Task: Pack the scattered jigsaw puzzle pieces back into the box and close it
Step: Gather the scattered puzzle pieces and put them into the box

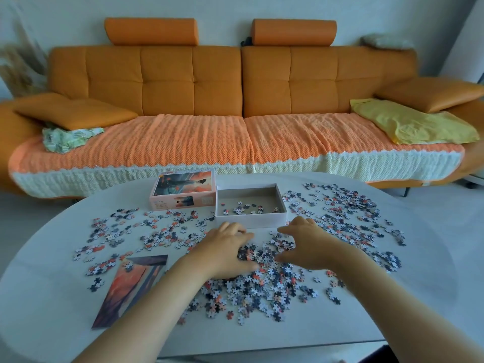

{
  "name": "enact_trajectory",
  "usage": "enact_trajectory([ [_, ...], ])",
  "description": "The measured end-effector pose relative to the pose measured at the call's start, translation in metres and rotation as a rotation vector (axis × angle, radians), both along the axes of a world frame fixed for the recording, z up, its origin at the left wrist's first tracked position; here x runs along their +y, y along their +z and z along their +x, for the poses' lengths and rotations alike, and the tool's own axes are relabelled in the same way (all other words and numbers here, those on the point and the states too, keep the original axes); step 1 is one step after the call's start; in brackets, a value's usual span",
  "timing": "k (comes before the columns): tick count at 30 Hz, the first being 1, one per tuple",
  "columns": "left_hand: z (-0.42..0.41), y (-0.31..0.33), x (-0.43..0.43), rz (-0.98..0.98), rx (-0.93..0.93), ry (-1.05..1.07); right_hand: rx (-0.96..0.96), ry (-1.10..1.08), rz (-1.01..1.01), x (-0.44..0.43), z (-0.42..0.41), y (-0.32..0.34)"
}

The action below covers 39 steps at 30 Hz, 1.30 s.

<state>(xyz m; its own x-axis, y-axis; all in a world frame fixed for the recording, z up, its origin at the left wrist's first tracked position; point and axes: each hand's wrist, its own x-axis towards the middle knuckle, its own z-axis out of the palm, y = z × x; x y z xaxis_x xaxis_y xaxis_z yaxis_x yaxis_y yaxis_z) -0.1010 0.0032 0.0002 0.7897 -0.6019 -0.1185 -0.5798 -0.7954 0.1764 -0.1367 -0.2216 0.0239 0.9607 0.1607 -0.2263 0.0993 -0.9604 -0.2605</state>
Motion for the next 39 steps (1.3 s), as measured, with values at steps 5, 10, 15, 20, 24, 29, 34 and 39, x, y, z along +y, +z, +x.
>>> enact_trajectory([
  [5, -0.004, -0.006, 0.001, -0.11, 0.003, 0.028, 0.044, 0.018, 0.002, 0.02, 0.002, -0.009],
  [10, -0.001, -0.005, 0.004, -0.142, 0.005, 0.029, 0.023, -0.001, 0.035, 0.027, 0.011, -0.007],
  [15, 0.003, -0.009, 0.005, -0.187, 0.02, 0.068, 0.002, 0.01, -0.034, 0.039, 0.016, -0.014],
  [20, 0.008, -0.009, 0.005, -0.303, 0.055, 0.135, -0.05, 0.012, 0.082, 0.048, 0.022, -0.009],
  [24, 0.012, -0.009, 0.004, -0.338, 0.047, 0.148, -0.086, 0.014, 0.072, 0.05, 0.025, -0.007],
  [29, 0.02, -0.001, 0.001, -0.434, 0.053, 0.159, -0.112, 0.007, 0.105, 0.047, 0.033, 0.007],
  [34, 0.041, 0.018, -0.006, -0.686, 0.025, 0.244, -0.297, -0.149, 0.366, 0.042, 0.055, 0.028],
  [39, 0.067, 0.015, -0.012, -0.683, -0.159, 0.287, -0.477, -0.207, 0.367, 0.045, 0.081, 0.021],
])
